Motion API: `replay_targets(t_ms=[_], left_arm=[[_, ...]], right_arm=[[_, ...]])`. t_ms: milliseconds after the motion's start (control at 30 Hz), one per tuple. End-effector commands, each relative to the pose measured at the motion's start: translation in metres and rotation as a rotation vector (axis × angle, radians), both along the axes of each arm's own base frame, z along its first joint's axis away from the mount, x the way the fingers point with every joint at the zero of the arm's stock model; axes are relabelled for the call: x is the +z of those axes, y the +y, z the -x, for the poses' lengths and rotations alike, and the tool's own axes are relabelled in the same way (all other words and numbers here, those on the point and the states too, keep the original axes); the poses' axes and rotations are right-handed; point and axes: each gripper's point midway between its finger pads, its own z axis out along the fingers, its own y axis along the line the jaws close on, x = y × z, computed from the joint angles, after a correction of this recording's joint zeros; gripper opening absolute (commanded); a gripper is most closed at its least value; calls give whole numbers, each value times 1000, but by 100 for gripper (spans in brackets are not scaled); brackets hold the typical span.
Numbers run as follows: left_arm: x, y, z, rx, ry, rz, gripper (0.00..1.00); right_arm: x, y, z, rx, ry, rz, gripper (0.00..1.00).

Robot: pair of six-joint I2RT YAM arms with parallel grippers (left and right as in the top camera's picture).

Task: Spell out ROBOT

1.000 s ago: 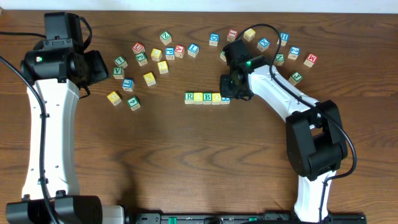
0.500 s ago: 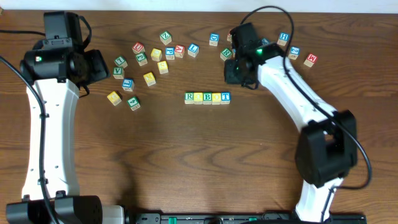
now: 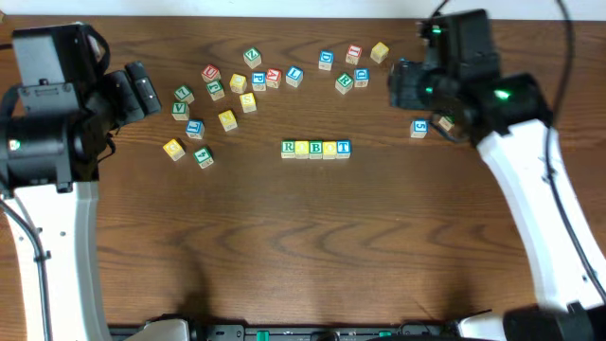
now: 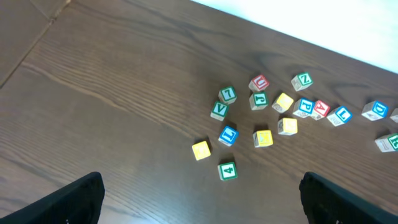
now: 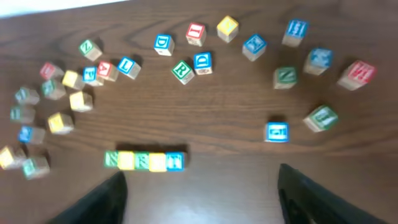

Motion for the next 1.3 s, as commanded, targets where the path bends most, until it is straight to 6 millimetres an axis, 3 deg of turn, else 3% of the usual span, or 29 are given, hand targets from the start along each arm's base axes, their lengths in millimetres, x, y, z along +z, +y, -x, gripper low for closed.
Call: replay_targets(t_ms=[0, 67, 300, 567, 867, 1000, 1133, 1267], left_arm=[[-1, 0, -4, -9, 3, 6, 99], [-3, 0, -3, -8, 14, 7, 99], [-3, 0, -3, -9, 16, 7, 99], [-3, 0, -3, -8, 16, 7, 100], [-3, 0, -3, -8, 16, 7, 100], [-3, 0, -3, -8, 16, 7, 100], [-3, 0, -3, -8, 16, 7, 100], [-3, 0, -3, -9, 16, 8, 100]], right_arm=[[26, -19, 14, -5, -53, 36, 87], [31, -27, 23, -24, -52, 48, 99], [46, -23, 46, 7, -62, 14, 99], [37, -30, 52, -11, -24, 50, 99], [39, -41, 48, -51, -42, 90, 99], [40, -54, 44, -85, -49, 100, 99], [55, -74, 36, -133, -119, 88, 99], [74, -80, 40, -71, -235, 98, 99]])
